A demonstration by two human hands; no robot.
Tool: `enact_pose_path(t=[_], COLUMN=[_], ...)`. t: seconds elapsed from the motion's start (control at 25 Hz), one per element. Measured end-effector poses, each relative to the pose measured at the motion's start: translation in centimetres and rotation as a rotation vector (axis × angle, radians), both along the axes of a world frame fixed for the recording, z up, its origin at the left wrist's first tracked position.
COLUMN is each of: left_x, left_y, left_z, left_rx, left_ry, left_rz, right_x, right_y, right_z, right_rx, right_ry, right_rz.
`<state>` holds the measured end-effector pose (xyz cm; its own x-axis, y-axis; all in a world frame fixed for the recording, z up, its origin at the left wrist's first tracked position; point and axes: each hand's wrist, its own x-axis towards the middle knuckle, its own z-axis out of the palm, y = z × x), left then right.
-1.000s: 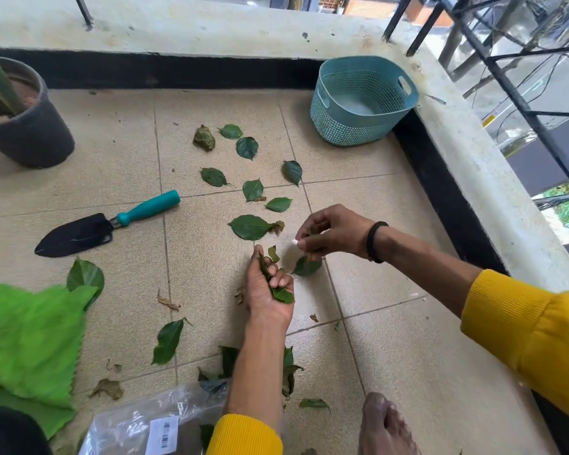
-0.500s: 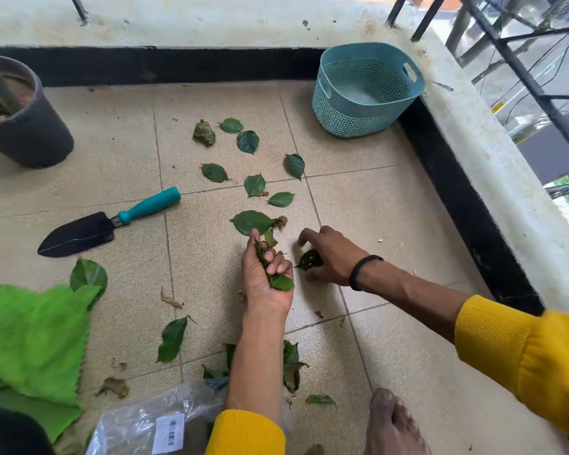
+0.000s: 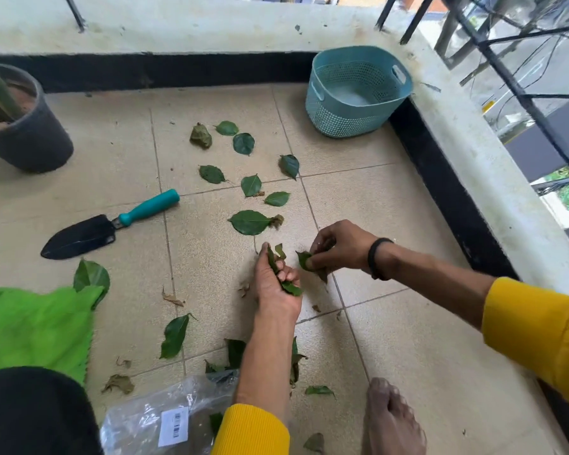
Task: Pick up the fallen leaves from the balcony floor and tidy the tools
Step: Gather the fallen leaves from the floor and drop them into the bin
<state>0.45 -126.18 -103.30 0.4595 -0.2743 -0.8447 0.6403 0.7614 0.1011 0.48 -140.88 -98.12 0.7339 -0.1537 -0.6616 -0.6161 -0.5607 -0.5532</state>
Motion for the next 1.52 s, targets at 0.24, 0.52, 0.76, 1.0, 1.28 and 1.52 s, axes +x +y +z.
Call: enact_pose_path(t=[0.24,0.52,0.76,1.0,1.28,1.52], left_x=[-3.4,-19.8,-40.1,-44.9,-34.3,-13.1], left_y=[-8.8,-21.9,-23.5,-23.9,-24.7,-16.6], left_z=[11.5,25.6,31.6,29.2,30.1,24.4], left_rx=[-0.104,-0.286,-0.526,-0.446,-0.444,-0.119], left_ry=[-0.11,-0.337,-0.37,-0.521,-0.825,-0.72], left_rz=[-0.312,-0.976,-1.681,-2.252,-2.168,-1.652], right_x=[-4.7,-26.3,-50.0,-59.4,-51.1,-31.9], right_y=[-2.9,-12.4,-10.8,-8.5,-11.5,-13.9], right_z=[14.3,30.0,35.5,29.4,31.7,28.1], right_rx=[0.229,0.04,-0.058,-0.12,-0.655,-0.519], right_ry=[-0.033,-0.241,-0.186,0.113,0.437,0.1], right_rz=[-0.203,-0.714,-1.217,-1.506,-0.877,-0.508])
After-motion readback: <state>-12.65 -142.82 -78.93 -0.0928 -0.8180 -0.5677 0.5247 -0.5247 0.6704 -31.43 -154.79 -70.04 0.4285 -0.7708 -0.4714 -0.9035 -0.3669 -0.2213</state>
